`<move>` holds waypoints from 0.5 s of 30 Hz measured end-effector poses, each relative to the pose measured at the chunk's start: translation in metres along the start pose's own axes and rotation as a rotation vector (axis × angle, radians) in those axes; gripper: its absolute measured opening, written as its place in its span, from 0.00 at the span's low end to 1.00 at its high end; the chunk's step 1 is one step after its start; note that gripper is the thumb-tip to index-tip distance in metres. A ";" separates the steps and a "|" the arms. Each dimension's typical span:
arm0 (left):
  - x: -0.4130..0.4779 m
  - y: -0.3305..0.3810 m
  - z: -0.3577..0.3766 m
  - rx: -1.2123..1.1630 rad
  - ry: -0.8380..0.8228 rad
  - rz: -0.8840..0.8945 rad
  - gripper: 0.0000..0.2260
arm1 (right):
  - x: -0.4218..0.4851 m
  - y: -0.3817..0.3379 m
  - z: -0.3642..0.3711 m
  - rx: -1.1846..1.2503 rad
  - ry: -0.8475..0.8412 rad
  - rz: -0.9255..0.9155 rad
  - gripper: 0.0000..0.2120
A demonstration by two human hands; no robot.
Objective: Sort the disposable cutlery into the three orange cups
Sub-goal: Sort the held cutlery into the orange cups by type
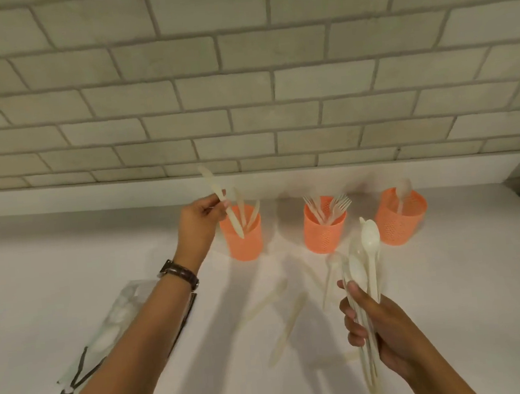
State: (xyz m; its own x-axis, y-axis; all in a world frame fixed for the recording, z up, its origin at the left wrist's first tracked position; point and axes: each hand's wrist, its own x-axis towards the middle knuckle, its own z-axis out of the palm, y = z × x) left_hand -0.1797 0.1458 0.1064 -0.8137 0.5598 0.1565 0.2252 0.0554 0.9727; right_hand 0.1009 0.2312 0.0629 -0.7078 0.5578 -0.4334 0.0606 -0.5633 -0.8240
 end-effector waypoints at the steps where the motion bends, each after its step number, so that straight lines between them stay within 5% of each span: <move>1: 0.010 -0.004 0.000 0.020 0.057 0.013 0.09 | -0.001 0.000 -0.001 -0.005 0.003 -0.008 0.22; 4: 0.031 -0.014 0.009 0.165 0.192 0.046 0.07 | -0.003 0.000 -0.004 -0.035 0.018 -0.039 0.23; 7: 0.042 -0.038 0.022 0.235 0.125 -0.081 0.10 | -0.006 -0.001 -0.007 -0.059 0.060 -0.069 0.25; 12: 0.033 -0.060 0.037 0.348 0.237 -0.144 0.30 | -0.009 -0.004 -0.018 -0.021 0.184 -0.080 0.19; 15: -0.004 -0.031 0.064 0.251 0.242 0.021 0.18 | -0.011 -0.006 -0.028 0.017 0.248 -0.106 0.12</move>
State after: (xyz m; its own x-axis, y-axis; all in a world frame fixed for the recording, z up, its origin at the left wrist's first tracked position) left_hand -0.1489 0.1949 0.0649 -0.9042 0.3521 0.2417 0.3438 0.2643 0.9011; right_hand 0.1280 0.2452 0.0631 -0.5150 0.7457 -0.4228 -0.0181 -0.5026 -0.8644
